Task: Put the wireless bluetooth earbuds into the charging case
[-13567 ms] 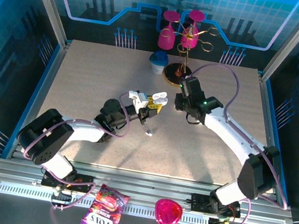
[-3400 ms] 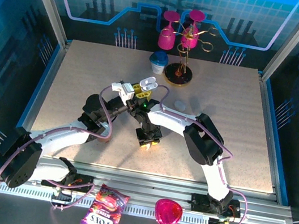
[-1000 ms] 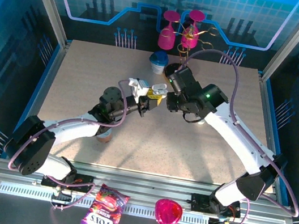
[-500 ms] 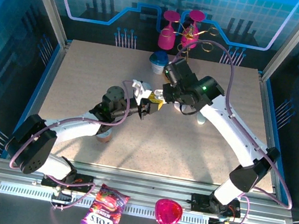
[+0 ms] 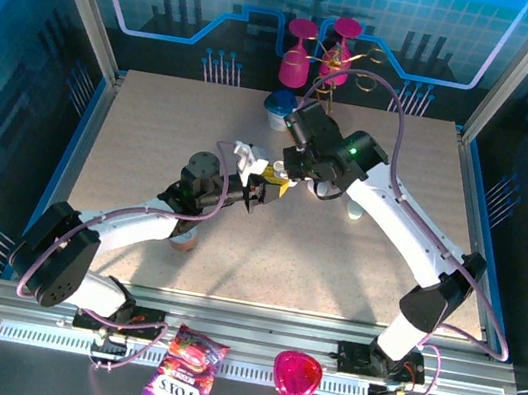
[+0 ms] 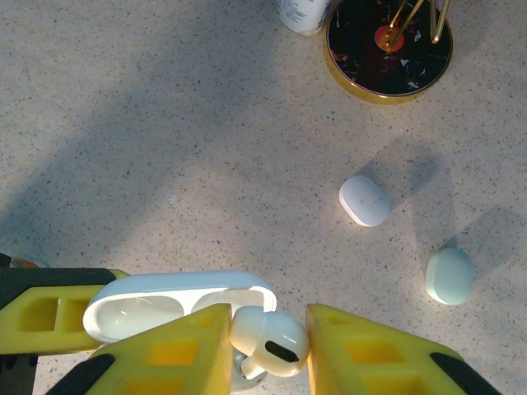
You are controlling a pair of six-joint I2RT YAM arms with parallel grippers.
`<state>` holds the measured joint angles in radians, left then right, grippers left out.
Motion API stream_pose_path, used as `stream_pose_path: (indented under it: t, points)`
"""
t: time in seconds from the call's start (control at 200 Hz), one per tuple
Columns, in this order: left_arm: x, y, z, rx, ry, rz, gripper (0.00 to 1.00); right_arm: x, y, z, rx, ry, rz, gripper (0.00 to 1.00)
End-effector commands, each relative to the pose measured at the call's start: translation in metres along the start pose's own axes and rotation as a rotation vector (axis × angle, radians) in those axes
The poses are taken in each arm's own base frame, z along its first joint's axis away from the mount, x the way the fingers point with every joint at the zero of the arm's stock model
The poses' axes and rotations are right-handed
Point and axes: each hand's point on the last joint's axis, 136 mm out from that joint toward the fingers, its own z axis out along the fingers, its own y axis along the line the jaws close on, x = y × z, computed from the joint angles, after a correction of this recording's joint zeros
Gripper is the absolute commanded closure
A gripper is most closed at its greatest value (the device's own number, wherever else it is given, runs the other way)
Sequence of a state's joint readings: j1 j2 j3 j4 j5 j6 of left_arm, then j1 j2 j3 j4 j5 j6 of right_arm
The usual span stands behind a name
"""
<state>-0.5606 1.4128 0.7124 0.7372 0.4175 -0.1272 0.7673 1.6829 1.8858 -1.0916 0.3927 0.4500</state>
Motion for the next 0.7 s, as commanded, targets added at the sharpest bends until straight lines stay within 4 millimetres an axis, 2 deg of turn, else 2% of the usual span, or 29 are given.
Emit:
stream_pose_path:
  t: [0.0,0.27,0.495,0.695]
  points:
    - [-0.032,-0.013,-0.001,0.041,-0.065,0.013,1.0,0.003,0.002,0.0,0.0,0.004,-0.021,0.73]
    - [-0.041,-0.012,-0.003,0.04,-0.093,-0.03,1.0,0.009,0.003,0.004,-0.009,0.015,-0.024,0.73]
    - [-0.042,-0.01,-0.002,0.036,-0.094,-0.031,1.0,0.009,0.009,0.0,-0.049,0.005,-0.029,0.72]
    - [-0.042,-0.009,-0.001,0.036,-0.095,-0.033,1.0,0.01,0.013,-0.005,-0.088,-0.005,-0.022,0.68]
